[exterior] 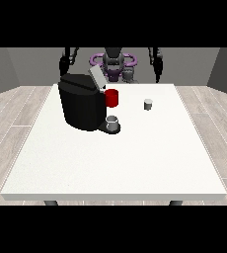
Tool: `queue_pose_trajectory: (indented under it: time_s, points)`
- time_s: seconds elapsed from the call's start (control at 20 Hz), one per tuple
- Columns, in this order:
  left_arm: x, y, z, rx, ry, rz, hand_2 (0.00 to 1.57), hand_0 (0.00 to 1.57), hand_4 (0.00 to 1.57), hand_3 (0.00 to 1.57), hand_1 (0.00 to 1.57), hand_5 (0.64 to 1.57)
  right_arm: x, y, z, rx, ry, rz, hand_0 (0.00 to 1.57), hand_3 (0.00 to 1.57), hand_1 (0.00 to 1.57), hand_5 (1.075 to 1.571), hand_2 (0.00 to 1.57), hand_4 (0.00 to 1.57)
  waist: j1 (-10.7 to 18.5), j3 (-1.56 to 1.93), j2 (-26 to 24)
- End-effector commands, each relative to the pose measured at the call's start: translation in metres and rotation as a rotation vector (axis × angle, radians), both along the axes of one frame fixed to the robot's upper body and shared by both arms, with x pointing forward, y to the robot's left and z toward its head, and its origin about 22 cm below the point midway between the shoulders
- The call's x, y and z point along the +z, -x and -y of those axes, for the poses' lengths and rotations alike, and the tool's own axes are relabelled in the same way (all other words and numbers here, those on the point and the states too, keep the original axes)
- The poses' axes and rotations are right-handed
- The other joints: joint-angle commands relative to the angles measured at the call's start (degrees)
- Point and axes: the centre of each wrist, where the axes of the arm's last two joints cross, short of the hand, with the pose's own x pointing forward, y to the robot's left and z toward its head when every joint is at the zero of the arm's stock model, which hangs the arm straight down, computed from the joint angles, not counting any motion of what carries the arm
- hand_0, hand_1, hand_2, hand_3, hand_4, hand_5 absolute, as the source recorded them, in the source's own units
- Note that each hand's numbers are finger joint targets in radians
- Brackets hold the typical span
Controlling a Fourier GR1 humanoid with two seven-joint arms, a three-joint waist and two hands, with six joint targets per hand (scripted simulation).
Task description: Insert the coffee pod into the coffee machine and close the lid
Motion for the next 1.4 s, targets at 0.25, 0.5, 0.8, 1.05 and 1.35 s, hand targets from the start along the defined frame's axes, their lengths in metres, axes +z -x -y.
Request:
queue_pose_trajectory:
  time_s: [0.25,0.5,0.8,1.05,1.35]
  points:
    - [-0.001,0.014,-0.003,-0.111,0.111,0.106,0.00,0.00,0.27,0.00,0.00,1.571,-0.025,0.008,-0.008,0.013,-0.066,-0.106,0.00,0.00,0.00,1.571,0.00,0.13,3.11,-0.59,-4.64]
    - [-0.004,0.009,-0.018,-0.102,-0.061,0.105,0.00,0.00,0.32,0.00,0.00,1.571,-0.015,0.005,-0.003,-0.134,-0.119,0.040,0.00,0.00,0.00,1.571,0.00,0.18,-0.14,-0.58,-4.18]
    - [0.011,-0.010,-0.037,-0.097,-0.207,0.027,0.00,0.00,0.00,0.00,0.00,1.571,-0.020,0.001,-0.010,-0.127,-0.132,0.074,0.00,0.00,0.00,1.571,0.00,0.16,-0.56,-0.57,-2.39]
    - [0.039,-0.051,-0.060,-0.090,-0.174,-0.038,0.00,0.00,0.00,0.00,0.00,1.571,0.002,-0.016,-0.010,-0.081,-0.149,0.128,0.00,0.00,0.00,1.571,0.00,0.19,-3.59,-0.57,0.52]
    - [0.007,-0.060,-0.087,-0.025,-0.228,-0.081,0.00,0.00,0.00,0.00,0.00,1.571,0.010,-0.016,-0.042,-0.019,-0.150,0.143,0.00,0.00,0.00,1.571,0.00,0.28,-6.21,-0.61,4.76]
